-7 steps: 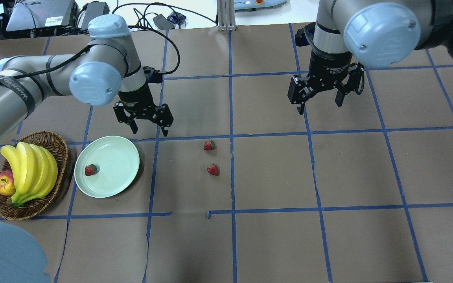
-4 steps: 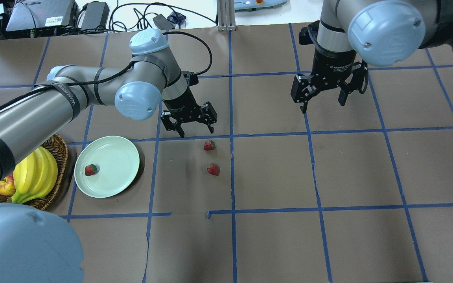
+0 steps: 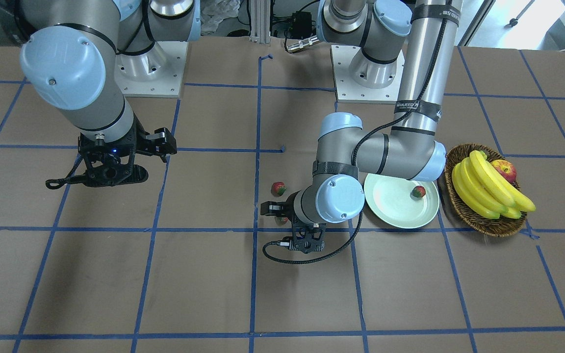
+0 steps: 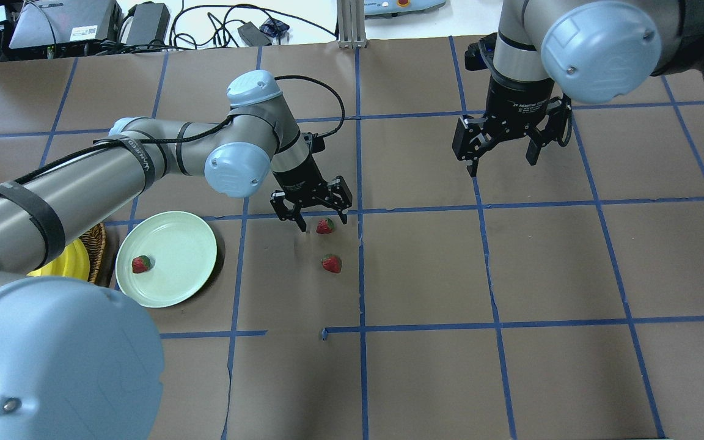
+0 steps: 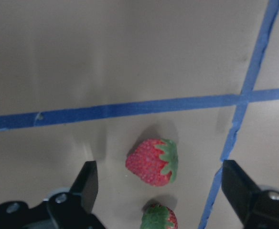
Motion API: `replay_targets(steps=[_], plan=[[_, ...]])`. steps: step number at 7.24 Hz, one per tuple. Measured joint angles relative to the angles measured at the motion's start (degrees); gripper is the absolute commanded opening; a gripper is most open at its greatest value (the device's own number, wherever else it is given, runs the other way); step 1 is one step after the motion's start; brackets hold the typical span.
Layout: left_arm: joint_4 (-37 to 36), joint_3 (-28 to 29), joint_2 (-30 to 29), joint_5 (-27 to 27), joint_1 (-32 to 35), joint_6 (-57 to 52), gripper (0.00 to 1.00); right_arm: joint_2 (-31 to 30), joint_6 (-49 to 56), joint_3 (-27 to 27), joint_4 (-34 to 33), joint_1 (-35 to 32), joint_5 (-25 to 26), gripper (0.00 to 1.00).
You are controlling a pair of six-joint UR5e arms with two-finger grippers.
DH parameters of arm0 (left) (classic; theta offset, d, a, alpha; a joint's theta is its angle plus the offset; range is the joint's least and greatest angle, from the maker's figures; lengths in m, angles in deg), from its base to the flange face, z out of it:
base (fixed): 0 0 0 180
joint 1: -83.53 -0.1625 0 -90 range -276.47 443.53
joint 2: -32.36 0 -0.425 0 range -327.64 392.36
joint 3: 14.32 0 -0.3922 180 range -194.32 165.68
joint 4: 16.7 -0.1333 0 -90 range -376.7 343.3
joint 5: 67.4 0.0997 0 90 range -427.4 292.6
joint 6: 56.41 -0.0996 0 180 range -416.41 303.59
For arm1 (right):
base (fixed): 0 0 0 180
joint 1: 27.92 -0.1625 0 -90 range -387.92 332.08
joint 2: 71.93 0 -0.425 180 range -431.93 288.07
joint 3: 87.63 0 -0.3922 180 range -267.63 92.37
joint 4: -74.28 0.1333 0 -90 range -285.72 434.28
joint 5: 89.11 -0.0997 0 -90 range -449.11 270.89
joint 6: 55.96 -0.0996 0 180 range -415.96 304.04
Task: Collect all strawberries into plate
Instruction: 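Move the left gripper down onto the next strawberry and grasp it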
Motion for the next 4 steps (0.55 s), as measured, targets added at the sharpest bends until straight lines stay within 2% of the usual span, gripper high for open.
replay_targets(steps=[1,4], plan=[[0.0,0.0,-0.3,0.1,0.3,-0.3,0.00,0.0,0.0,0.0,0.0,0.0,0.0,1.00],[0.2,0.3,-0.4,2.2,0.4,-0.8,0.00,0.0,0.0,-0.1,0.0,0.0,0.0,1.00]])
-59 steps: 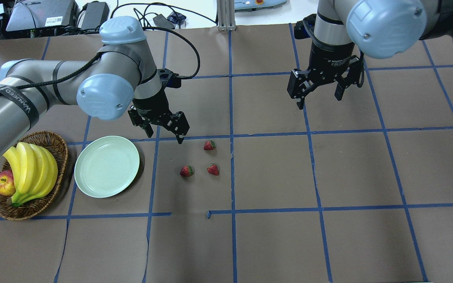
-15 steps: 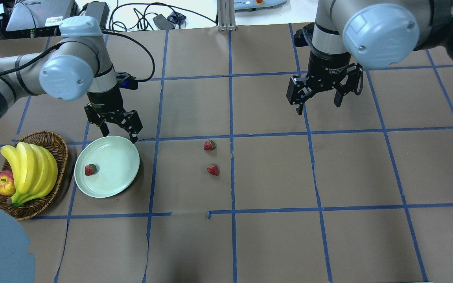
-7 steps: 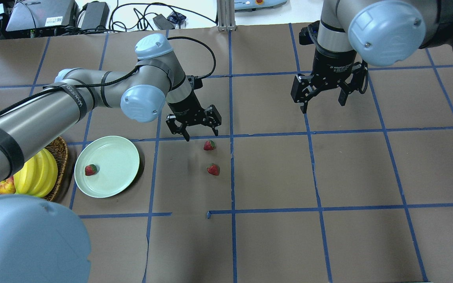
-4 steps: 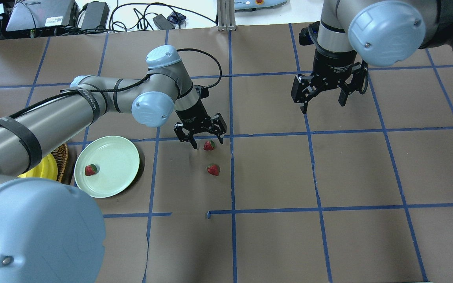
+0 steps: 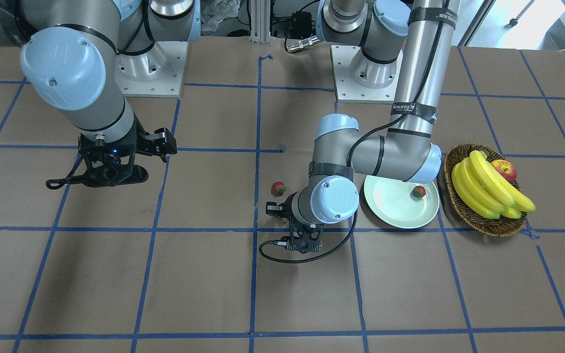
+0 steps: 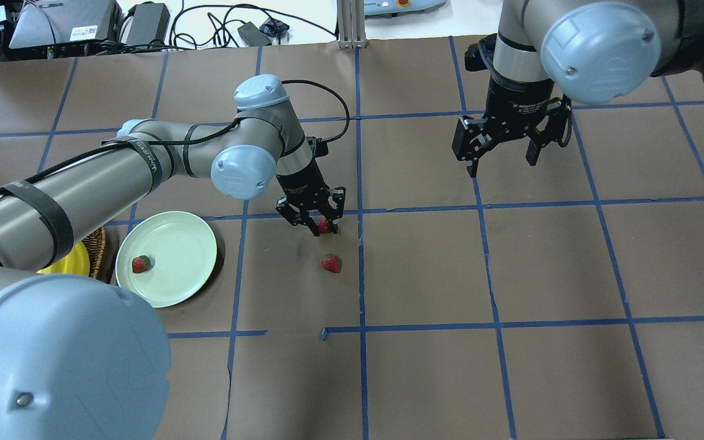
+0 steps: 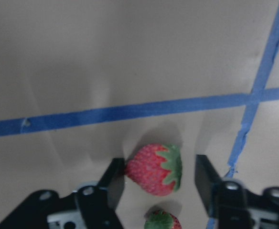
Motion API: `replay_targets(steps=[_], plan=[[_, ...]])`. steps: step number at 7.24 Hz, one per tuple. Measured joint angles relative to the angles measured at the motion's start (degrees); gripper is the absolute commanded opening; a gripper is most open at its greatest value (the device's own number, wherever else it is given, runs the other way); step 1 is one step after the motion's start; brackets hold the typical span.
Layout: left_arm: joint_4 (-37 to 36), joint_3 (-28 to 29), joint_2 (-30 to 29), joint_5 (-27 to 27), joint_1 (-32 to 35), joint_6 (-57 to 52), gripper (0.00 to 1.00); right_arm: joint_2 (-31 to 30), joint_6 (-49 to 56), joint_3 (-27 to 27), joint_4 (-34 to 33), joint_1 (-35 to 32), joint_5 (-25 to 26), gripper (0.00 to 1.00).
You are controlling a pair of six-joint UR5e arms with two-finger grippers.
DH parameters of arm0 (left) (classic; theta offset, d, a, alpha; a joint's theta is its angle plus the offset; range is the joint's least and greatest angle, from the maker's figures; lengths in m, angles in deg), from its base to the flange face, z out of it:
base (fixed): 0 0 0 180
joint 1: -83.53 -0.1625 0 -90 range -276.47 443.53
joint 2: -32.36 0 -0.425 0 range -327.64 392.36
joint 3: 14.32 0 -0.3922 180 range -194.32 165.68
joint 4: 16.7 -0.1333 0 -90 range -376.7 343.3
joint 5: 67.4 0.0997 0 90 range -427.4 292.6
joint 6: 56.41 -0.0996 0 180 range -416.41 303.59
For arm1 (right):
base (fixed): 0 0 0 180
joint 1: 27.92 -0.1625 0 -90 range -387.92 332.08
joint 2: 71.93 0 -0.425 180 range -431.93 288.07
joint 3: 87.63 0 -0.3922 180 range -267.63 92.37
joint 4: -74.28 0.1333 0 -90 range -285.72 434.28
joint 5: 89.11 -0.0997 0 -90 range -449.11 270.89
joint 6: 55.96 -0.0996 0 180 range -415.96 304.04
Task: Collect all strawberries into plate
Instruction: 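Move the left gripper down onto the next strawberry and grasp it, then carry the strawberry to the plate and release it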
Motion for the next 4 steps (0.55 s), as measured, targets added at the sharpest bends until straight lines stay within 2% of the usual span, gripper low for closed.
replay_targets(steps=[2,4], plan=[[0.8,0.7,1.6,1.3,-0.1,-0.2,0.00,0.0,0.0,0.0,0.0,0.0,0.0,1.00],[5.5,3.3,4.5,5.5,-1.4,-2.6,0.00,0.0,0.0,0.0,-0.1,0.0,0.0,1.00]])
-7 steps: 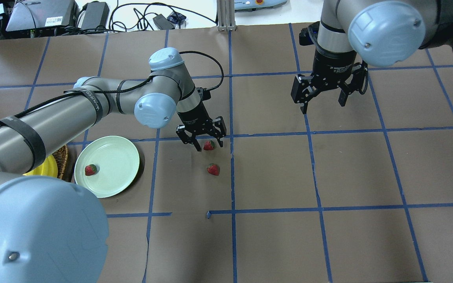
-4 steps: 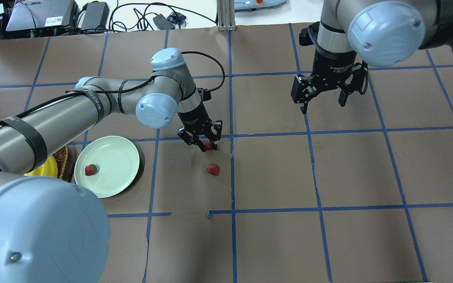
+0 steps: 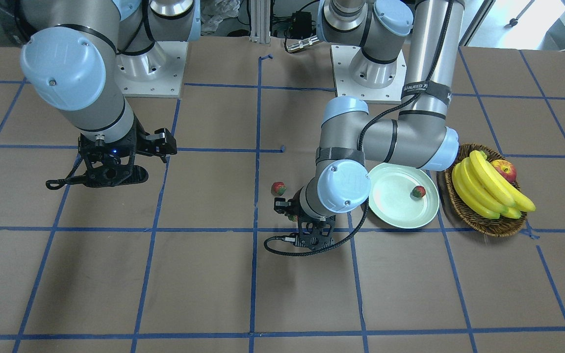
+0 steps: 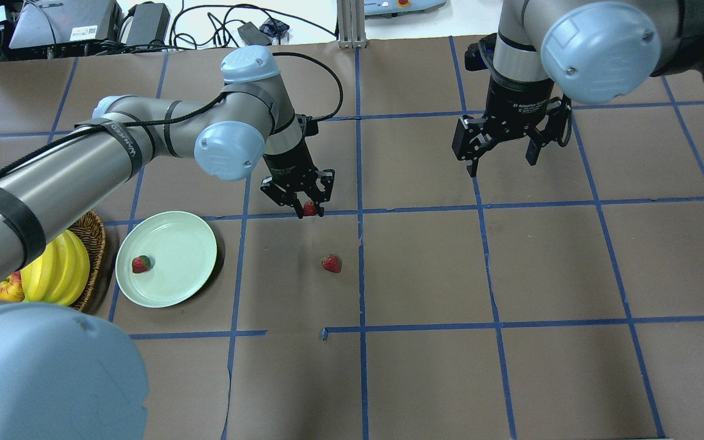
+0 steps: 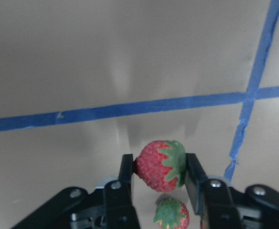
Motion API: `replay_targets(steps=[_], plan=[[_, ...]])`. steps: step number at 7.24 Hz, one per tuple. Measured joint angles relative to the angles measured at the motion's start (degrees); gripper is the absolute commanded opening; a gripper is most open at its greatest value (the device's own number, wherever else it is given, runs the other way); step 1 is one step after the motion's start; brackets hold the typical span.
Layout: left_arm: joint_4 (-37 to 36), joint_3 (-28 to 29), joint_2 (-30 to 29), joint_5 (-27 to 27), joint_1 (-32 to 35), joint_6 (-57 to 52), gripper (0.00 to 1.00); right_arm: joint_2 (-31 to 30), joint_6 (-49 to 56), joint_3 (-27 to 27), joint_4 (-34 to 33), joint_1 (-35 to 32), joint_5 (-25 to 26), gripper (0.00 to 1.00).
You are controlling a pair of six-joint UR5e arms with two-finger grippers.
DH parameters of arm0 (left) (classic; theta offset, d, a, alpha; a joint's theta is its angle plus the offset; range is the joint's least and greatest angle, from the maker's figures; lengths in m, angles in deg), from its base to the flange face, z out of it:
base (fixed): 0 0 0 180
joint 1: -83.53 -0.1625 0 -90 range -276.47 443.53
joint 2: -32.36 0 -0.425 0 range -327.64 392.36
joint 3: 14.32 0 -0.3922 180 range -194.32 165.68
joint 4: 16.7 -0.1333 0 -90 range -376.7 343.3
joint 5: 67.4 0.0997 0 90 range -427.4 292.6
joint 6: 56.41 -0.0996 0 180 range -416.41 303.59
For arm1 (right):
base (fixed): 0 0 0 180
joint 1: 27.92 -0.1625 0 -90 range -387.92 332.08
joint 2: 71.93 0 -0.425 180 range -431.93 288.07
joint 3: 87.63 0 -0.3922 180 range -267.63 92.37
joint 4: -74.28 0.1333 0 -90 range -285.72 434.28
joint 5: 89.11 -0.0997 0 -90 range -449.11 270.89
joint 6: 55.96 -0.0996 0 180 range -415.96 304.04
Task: Collect all strawberries into plate
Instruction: 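Carry the strawberry to the plate and release it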
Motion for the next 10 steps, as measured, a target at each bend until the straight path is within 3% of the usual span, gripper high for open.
replay_targets(steps=[5,6,7,10], plan=[[8.1,-3.5,3.2,20.2,-14.0,-23.9,0.00,0.0,0.0,0.0,-0.1,0.0,-0.1,1.00],[8.2,-5.4,3.2,24.3,-15.6,-26.8,0.66,0.0,0.0,-0.1,-0.1,0.0,-0.1,1.00],[8.1,-7.4,3.1,27.0,-16.6,-28.0,1.00,0.0,0.0,-0.1,-0.1,0.0,-0.1,1.00],[8.1,-8.6,3.5,26.8,-16.6,-25.5,1.00,0.0,0.0,-0.1,-0.2,0.0,-0.1,1.00]])
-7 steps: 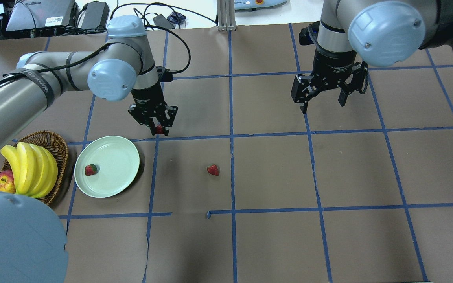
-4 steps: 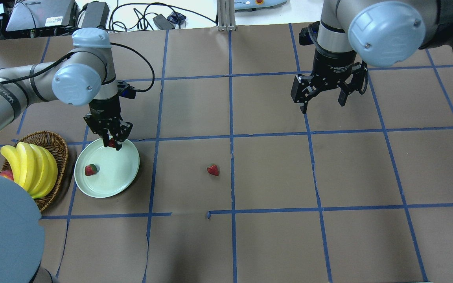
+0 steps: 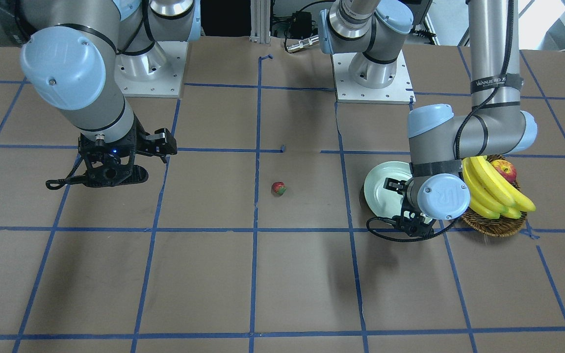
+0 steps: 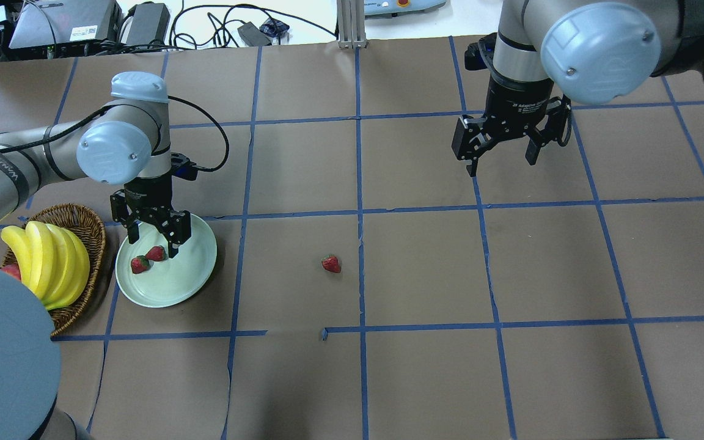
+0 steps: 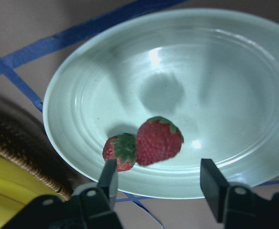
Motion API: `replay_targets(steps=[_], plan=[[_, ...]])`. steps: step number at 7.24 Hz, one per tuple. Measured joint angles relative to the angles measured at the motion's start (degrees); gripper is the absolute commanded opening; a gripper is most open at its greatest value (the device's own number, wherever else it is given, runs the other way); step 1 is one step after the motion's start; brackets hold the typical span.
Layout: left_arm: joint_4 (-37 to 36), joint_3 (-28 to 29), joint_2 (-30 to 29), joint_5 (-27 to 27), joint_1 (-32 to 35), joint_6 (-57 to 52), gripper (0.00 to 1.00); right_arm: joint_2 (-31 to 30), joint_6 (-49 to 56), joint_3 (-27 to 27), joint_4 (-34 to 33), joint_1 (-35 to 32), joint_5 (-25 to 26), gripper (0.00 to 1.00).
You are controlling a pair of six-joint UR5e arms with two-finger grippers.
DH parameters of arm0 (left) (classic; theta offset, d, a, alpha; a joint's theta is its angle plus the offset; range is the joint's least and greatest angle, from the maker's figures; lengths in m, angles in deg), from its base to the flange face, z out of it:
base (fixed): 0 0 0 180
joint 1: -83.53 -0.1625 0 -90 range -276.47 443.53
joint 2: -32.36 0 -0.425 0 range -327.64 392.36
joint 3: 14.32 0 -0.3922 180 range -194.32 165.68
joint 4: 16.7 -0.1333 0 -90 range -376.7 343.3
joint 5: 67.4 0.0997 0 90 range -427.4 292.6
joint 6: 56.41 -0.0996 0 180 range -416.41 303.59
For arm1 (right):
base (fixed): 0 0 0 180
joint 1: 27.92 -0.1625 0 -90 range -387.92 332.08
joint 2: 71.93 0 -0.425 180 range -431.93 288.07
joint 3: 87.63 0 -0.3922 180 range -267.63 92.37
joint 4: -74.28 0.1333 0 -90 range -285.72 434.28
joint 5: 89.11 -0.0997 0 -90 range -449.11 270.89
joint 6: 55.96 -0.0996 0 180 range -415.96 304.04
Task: Collect all strawberries into plate
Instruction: 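Carry the strawberry to the plate and release it, then move the left gripper to the last strawberry and grasp it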
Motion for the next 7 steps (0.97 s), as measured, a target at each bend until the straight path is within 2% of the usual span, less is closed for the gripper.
replay_targets(steps=[3,7], plan=[[0.1,3.2,1.6,-13.4,4.8,9.3,1.00,0.0,0.0,0.0,0.0,0.0,0.0,1.00],[0.2,2.8,0.6,-31.0,14.8,28.1,1.00,0.0,0.8,0.0,-0.1,0.1,0.1,1.00]])
